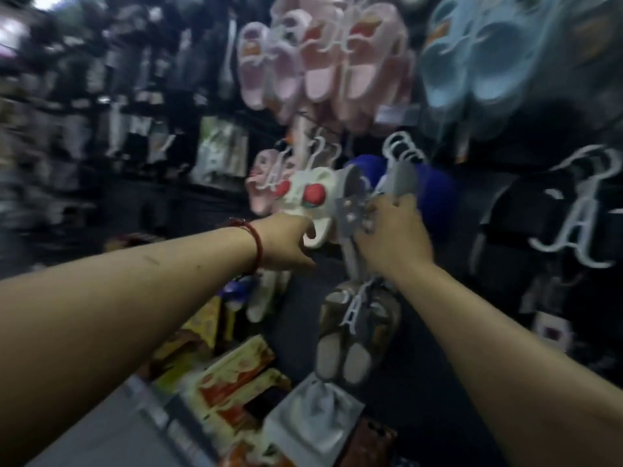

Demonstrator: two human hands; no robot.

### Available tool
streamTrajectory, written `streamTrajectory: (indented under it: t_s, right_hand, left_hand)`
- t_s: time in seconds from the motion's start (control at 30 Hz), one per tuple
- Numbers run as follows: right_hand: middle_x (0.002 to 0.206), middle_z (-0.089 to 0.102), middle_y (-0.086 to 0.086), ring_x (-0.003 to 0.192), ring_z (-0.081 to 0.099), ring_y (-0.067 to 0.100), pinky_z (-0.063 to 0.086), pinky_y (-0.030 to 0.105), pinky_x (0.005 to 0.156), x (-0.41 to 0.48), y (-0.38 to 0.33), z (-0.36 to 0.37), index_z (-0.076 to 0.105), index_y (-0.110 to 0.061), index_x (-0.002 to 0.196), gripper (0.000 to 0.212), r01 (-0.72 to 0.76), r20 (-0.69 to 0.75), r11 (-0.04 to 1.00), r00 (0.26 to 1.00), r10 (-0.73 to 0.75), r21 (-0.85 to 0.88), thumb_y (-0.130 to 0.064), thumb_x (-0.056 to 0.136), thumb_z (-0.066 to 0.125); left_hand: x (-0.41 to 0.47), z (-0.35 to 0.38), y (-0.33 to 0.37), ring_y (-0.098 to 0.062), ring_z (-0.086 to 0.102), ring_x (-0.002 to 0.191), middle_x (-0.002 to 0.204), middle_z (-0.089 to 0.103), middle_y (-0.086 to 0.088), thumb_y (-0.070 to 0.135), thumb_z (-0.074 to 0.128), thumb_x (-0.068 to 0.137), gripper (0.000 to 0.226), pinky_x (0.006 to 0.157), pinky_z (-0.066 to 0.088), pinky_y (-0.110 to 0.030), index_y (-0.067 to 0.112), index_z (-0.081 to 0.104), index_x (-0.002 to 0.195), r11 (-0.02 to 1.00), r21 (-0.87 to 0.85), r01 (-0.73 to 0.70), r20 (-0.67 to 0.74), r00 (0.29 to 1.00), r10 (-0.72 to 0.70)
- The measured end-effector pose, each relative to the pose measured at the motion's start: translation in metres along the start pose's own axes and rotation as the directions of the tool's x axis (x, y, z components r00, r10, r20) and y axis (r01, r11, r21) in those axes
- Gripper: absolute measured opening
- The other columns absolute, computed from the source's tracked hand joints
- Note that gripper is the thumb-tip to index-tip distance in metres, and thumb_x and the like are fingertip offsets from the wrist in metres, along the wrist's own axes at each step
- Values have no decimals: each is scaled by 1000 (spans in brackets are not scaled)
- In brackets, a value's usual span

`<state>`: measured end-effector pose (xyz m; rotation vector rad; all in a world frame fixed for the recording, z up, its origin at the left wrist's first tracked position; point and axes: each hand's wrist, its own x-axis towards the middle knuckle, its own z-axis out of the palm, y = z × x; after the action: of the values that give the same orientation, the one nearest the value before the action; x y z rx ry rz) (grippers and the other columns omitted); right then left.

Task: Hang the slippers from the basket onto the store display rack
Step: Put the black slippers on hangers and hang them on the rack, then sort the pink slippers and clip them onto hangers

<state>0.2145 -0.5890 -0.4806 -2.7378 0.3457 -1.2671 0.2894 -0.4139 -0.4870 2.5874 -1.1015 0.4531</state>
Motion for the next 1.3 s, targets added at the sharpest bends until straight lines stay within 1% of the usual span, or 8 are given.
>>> streamTrajectory:
  t_s: [0.1,0.17,0.37,0.53,0.67,0.97,1.1,1.3]
  right_hand:
    - [134,43,17,117,46,41,45,48,95,-11,-45,28,58,-13,120,39,45,-141,999,989,-48,-28,-31,86,64]
    - [137,43,18,119,44,43,43,50,96,-23,-75,47,57,-11,120,41,120,-142,992,982,-123,-27,-28,84,66]
    - [135,42,11,121,42,37,44,47,98,-63,-171,99,47,-19,130,43,311,163,914,919,-359,263,-36,93,61]
    - [138,42,10,125,42,36,44,47,101,-102,-257,118,42,-20,139,52,389,221,822,834,-506,415,-40,95,60]
    - [136,41,10,122,43,35,44,44,99,-145,-324,134,40,-20,138,54,463,248,698,707,-663,546,-40,93,62]
    - [139,39,7,125,43,31,41,44,105,-273,-421,175,39,-18,141,60,448,270,491,471,-840,747,-37,91,65]
    - [145,37,6,130,42,29,38,45,110,-319,-433,200,36,-20,145,63,419,316,479,401,-860,772,-36,91,66]
    - [144,38,5,121,50,29,47,39,96,-384,-422,262,38,-23,142,67,325,429,507,285,-857,798,-38,86,72]
  left_hand:
    - [-50,-7,-59,-27,62,109,118,66,-4,42,76,81,53,91,51,-32,18,58,125,978,101,182,19,982,-185]
    - [-88,-14,-86,-26,60,113,124,63,-4,43,75,84,57,91,49,-31,17,55,130,951,131,282,40,957,-289]
    - [-191,-38,-138,-22,59,108,125,62,-3,49,74,84,63,95,52,-39,19,51,134,836,201,510,18,851,-524]
    - [-271,-56,-165,-24,60,111,126,62,-3,47,76,81,64,98,50,-40,19,53,135,720,229,655,-65,748,-660]
    - [-342,-58,-185,-23,61,110,125,64,-4,48,76,81,66,99,50,-39,18,53,135,619,223,753,-98,649,-754]
    - [-483,-18,-221,-20,58,109,125,63,-1,46,75,83,62,96,50,-35,21,52,134,424,209,881,-61,444,-894]
    - [-524,22,-233,-23,57,116,128,61,-1,46,73,85,62,98,49,-37,21,50,136,373,202,906,2,380,-925]
    - [-572,109,-249,-22,57,115,129,61,-3,48,72,84,62,98,50,-40,21,51,135,319,124,940,123,304,-945]
